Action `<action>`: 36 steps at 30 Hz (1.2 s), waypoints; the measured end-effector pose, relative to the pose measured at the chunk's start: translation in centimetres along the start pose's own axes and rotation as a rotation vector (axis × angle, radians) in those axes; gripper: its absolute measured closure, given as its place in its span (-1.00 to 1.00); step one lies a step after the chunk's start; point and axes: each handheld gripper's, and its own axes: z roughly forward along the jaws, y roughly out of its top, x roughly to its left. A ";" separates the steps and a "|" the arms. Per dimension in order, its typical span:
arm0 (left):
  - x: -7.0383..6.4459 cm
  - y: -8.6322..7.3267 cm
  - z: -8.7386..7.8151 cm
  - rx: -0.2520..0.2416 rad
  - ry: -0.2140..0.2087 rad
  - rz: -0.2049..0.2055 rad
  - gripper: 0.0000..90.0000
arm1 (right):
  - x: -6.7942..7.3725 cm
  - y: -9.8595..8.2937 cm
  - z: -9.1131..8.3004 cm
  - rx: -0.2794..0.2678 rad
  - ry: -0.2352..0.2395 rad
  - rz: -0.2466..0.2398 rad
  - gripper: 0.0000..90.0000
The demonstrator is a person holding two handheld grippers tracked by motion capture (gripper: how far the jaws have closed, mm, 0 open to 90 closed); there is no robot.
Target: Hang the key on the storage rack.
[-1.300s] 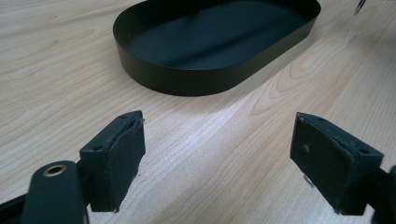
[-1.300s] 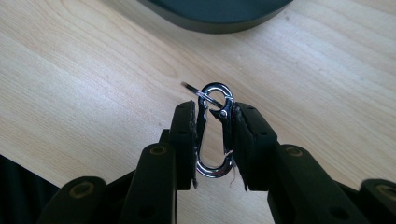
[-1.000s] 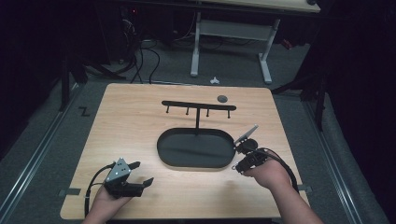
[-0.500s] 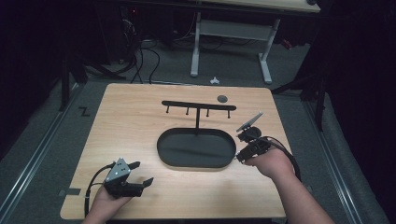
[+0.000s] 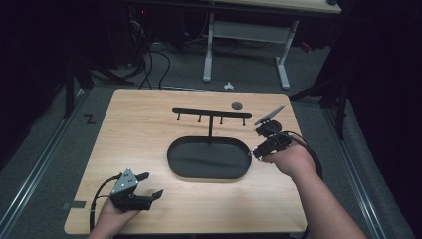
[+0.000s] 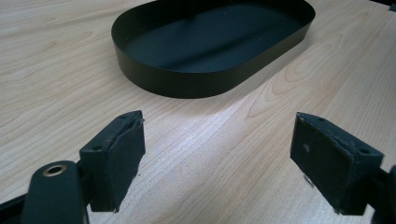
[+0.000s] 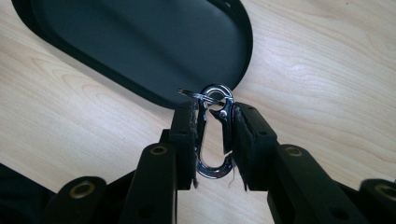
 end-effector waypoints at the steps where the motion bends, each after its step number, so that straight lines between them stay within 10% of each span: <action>1: 0.0 0.0 0.0 0.000 0.000 -0.001 -0.59 | 0.0 0.1 -0.1 -0.006 0.002 0.000 0.57; 36: 0.0 0.0 -0.1 0.000 0.000 0.000 -0.59 | 0.0 3.7 -2.0 -0.037 -0.015 0.006 0.57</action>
